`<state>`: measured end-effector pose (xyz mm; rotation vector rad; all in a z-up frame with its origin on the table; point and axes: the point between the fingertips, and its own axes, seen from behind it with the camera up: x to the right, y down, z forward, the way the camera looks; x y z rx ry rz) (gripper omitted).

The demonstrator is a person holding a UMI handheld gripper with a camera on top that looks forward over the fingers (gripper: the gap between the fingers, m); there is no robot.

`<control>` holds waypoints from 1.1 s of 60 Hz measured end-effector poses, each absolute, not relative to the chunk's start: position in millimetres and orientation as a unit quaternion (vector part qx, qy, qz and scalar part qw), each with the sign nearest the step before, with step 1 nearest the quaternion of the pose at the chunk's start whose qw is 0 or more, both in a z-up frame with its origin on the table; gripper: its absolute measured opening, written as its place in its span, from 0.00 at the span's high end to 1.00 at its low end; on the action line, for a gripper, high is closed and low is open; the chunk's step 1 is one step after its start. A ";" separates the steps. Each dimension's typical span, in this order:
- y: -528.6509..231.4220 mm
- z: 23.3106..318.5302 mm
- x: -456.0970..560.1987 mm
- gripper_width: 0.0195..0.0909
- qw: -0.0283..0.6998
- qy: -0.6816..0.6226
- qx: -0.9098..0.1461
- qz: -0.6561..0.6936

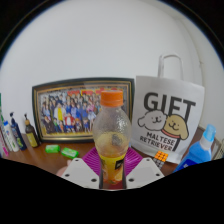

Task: Pour water

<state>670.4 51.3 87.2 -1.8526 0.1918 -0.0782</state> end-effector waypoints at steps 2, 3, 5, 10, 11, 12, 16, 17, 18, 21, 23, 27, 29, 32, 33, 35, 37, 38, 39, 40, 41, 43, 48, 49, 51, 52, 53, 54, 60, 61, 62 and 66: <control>50.9 71.4 675.8 0.92 0.588 0.081 -0.804 -0.039; 50.7 63.7 677.8 0.92 0.584 0.081 -0.807 -0.040; 50.3 48.8 681.3 0.92 0.576 0.081 -0.812 -0.041; 48.0 16.8 689.1 0.92 0.562 0.086 -0.821 -0.043; 47.1 11.1 690.4 0.92 0.559 0.088 -0.823 -0.045; 45.9 5.9 692.0 0.92 0.556 0.089 -0.825 -0.047; 42.7 -4.8 695.6 0.91 0.564 0.089 -0.819 -0.056; 41.9 -6.7 695.6 0.91 0.565 0.088 -0.818 -0.057; 40.6 -8.1 696.9 0.91 0.565 0.090 -0.818 -0.059; 39.7 -7.3 697.6 0.91 0.571 0.099 -0.813 -0.057; 39.1 -7.0 698.2 0.89 0.572 0.104 -0.812 -0.055; 40.2 -6.9 697.6 0.72 0.573 0.107 -0.811 -0.054; 38.8 -6.4 697.7 0.62 0.569 0.107 -0.813 -0.056; 34.8 -10.0 699.3 0.45 0.555 0.109 -0.822 -0.060; 33.0 -11.6 698.9 0.38 0.549 0.110 -0.826 -0.060; 29.1 -13.4 697.4 0.24 0.539 0.113 -0.832 -0.058; 24.6 -12.9 696.4 0.11 0.533 0.122 -0.836 -0.055; 21.9 -11.7 694.9 0.05 0.530 0.125 -0.837 -0.054; 19.1 -9.9 693.6 0.05 0.527 0.128 -0.838 -0.054; 16.3 -7.4 692.3 0.07 0.526 0.130 -0.839 -0.054; 13.1 -4.2 690.6 0.08 0.525 0.130 -0.839 -0.055; 5.0 2.8 689.3 0.08 0.524 0.128 -0.840 -0.061; -19.7 25.9 679.4 0.08 0.518 0.122 -0.843 -0.079; -25.0 30.3 675.2 0.08 0.515 0.122 -0.844 -0.082; -37.6 38.8 667.6 0.08 0.510 0.120 -0.847 -0.082; -43.6 43.7 662.7 0.08 0.509 0.120 -0.849 -0.082; -49.5 48.5 656.9 0.08 0.508 0.120 -0.849 -0.082; -55.6 53.3 651.7 0.08 0.506 0.121 -0.850 -0.080; -96.0 81.2 619.3 0.08 0.500 0.122 -0.855 -0.071; -103.5 85.3 614.2 0.08 0.498 0.123 -0.855 -0.071; -110.7 89.5 608.9 0.08 0.497 0.124 -0.856 -0.071; -137.8 104.4 589.1 0.08 0.492 0.124 -0.859 -0.073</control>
